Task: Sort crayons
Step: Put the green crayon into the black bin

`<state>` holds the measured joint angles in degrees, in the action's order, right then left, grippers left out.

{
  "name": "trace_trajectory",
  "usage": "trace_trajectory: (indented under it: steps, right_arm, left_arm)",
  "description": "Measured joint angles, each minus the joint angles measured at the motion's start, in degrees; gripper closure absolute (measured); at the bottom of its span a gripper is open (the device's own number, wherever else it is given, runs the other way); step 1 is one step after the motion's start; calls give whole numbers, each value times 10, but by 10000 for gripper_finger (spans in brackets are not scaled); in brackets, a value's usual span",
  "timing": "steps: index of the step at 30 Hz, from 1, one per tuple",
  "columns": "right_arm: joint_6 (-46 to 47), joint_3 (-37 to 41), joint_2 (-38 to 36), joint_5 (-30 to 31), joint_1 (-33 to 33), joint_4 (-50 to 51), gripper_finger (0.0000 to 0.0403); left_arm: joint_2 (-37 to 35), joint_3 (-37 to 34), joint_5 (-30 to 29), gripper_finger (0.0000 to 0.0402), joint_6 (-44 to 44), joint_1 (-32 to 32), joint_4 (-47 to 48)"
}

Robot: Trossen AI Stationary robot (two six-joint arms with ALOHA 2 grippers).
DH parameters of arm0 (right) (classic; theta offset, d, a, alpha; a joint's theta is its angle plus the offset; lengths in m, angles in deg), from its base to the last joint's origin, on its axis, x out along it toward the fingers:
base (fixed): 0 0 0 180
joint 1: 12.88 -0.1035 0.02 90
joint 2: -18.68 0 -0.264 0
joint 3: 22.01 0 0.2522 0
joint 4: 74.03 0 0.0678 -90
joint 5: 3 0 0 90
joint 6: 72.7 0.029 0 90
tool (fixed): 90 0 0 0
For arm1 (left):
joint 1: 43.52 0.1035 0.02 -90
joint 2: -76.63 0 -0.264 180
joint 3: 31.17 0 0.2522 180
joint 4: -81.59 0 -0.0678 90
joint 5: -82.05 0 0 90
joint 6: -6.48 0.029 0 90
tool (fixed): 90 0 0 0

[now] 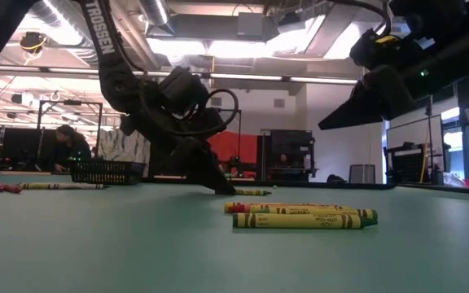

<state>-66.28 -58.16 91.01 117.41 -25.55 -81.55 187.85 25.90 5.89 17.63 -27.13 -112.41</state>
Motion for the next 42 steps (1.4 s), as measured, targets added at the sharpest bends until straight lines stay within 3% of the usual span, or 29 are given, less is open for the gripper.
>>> trace_trajectory:
  steps: [7,16,27,34,42]
  right_arm:
    - [-9,0,0,7,0,1,233]
    - [-10,0,0,9,0,14,233]
    - [-10,0,0,9,0,18,233]
    - [-10,-1,13,11,0,18,233]
    - [-14,-1,39,35,0,17,233]
  left_arm:
    - [0,0,-2,392,-1,2,3]
    - [-62,-3,-36,387,-5,-8,66]
    - [-255,-2,-182,386,-5,3,249]
    - [-345,-2,-264,386,-20,60,349]
    - [-388,-2,-335,386,-43,162,456]
